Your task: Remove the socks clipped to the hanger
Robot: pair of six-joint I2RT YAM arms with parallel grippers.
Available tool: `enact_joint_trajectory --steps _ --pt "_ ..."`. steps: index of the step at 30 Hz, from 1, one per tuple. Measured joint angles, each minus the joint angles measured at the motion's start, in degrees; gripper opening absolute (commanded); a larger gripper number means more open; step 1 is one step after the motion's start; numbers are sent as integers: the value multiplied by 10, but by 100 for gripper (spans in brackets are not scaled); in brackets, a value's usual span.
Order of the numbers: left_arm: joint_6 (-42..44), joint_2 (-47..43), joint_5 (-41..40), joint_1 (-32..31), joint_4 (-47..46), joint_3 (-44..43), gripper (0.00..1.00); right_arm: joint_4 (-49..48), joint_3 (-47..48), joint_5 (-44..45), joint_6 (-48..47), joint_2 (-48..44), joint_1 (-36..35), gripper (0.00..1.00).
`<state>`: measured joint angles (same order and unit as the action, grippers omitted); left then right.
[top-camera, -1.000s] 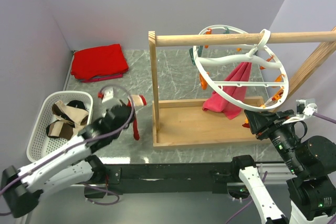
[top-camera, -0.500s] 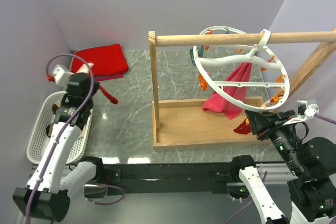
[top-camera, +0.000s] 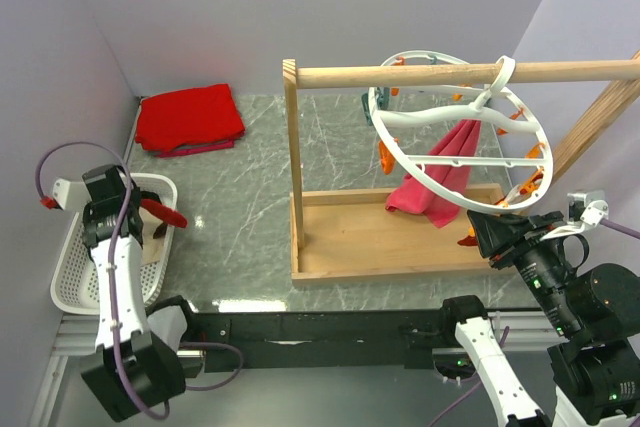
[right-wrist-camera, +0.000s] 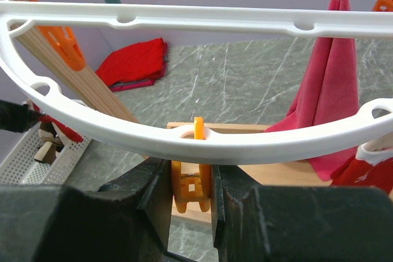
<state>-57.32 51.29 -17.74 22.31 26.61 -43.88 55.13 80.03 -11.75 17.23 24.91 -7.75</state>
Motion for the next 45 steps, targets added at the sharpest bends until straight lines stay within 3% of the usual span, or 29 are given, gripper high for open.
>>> enact_joint_trajectory --steps 4,11,16,19,22,24,35,40,45 --pt "-7 37 31 39 15 8 8 0 0 0 0 -1 0 0" --pt "-10 24 19 73 19 7 8 0 0 0 0 -1 0 0" --pt "-9 14 -4 80 22 -18 19 0 0 0 -2 -1 0 0" --pt "-8 11 -6 80 16 -22 42 0 0 0 -2 -1 0 0" --pt "-5 11 -4 80 16 -22 81 0 0 -2 -2 -1 0 0" --pt "-10 11 -3 80 16 -22 97 0 0 -2 -2 -1 0 0" --pt "25 19 82 64 -5 -57 96 0 0 -9 -2 -1 0 0" --pt "69 33 113 -63 -37 -90 96 0 0 -13 -1 -1 0 0" --pt "103 35 233 -203 -91 -84 96 1 3 -14 -1 -1 0 0"
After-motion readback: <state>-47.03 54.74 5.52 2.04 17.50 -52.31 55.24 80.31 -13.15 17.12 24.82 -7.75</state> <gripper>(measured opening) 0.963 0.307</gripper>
